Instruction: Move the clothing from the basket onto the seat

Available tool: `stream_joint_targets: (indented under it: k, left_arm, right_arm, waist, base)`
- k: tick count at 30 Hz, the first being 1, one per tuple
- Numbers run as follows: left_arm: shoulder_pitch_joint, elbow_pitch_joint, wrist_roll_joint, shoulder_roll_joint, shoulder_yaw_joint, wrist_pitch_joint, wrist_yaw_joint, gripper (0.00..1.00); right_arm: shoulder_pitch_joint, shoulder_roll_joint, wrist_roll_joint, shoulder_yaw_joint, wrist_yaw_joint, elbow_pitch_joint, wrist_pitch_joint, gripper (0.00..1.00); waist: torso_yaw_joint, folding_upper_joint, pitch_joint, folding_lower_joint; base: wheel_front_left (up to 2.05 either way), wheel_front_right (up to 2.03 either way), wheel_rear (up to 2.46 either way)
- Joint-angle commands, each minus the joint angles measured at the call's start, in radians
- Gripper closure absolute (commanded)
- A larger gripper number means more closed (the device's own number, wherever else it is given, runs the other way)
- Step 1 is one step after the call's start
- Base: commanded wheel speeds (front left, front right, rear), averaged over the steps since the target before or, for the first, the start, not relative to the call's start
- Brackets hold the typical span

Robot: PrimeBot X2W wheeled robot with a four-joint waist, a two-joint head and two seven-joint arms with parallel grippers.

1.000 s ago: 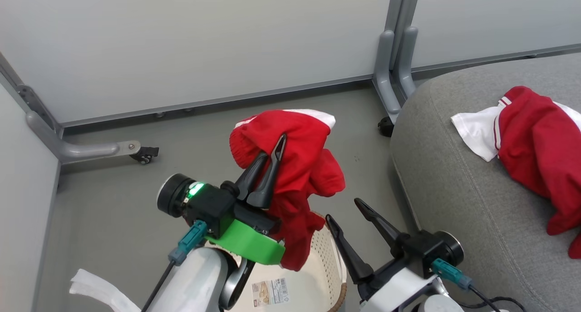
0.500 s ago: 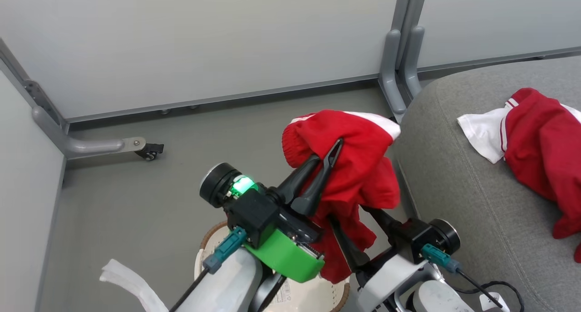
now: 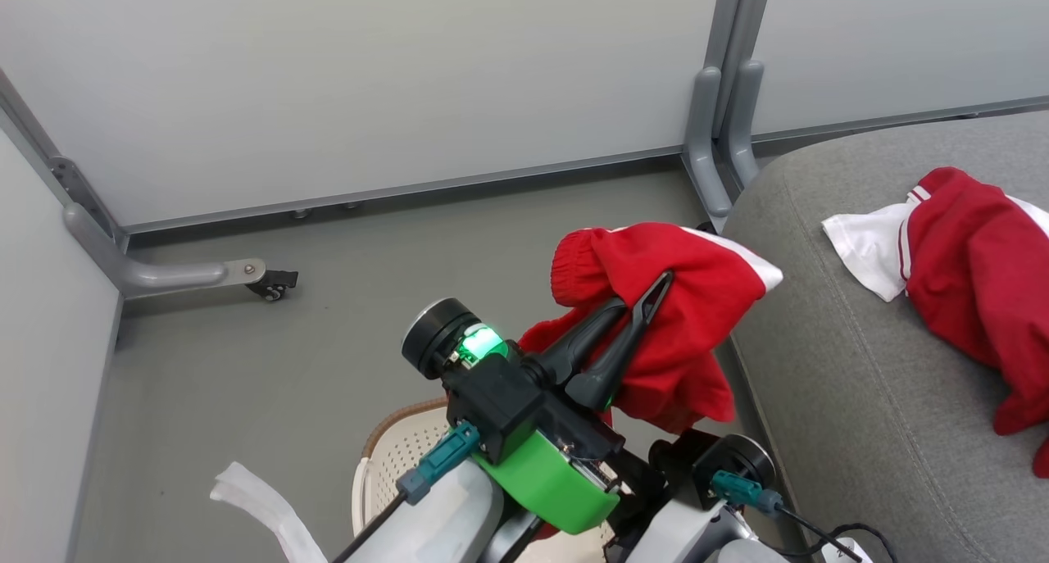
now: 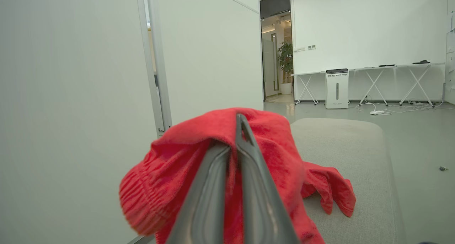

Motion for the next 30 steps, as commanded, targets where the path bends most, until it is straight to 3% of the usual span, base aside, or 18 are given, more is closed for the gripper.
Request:
stream_joint_targets:
  k: [1,13,14,15,20,30]
  left_arm:
    - [-0.01,0.004,-0.006,0.0,0.002,0.0,-0.003,1.0]
    - [0.026,0.026,-0.01,0.0,0.045,0.0,0.007,1.0]
    - [0.028,0.023,-0.008,0.0,0.049,0.0,0.008,0.65]
    - [0.033,0.024,-0.004,0.0,0.057,0.0,0.017,0.0]
    - [0.041,0.026,0.021,0.0,0.086,0.0,0.037,0.0]
    - [0.044,0.053,0.054,0.0,0.099,0.0,0.035,0.0]
  right_arm:
    - [-0.01,-0.011,0.007,0.005,-0.001,-0.004,-0.002,1.0]
    - [0.031,-0.033,0.003,0.005,-0.001,-0.025,-0.002,1.0]
    - [0.033,-0.034,0.003,0.004,-0.001,-0.026,-0.002,1.0]
    - [0.034,-0.034,0.003,0.003,-0.001,-0.025,-0.002,1.0]
    - [0.032,-0.034,-0.003,-0.003,-0.001,-0.026,-0.002,1.0]
    - [0.028,-0.03,-0.018,-0.017,-0.001,-0.032,-0.002,1.0]
  waist:
    - [0.0,0.0,-0.001,0.0]
    - [-0.009,0.0,-0.002,0.0]
    - [-0.01,0.0,-0.001,0.0]
    - [-0.011,0.0,0.0,0.0]
    - [-0.018,0.0,0.005,0.0]
    - [-0.02,0.0,0.008,0.0]
  base:
    - [0.0,0.0,0.0]
    - [0.0,0.0,0.0]
    - [0.0,0.0,0.0]
    - [0.0,0.0,0.0]
    - [0.0,0.0,0.0]
    - [0.0,0.0,0.0]
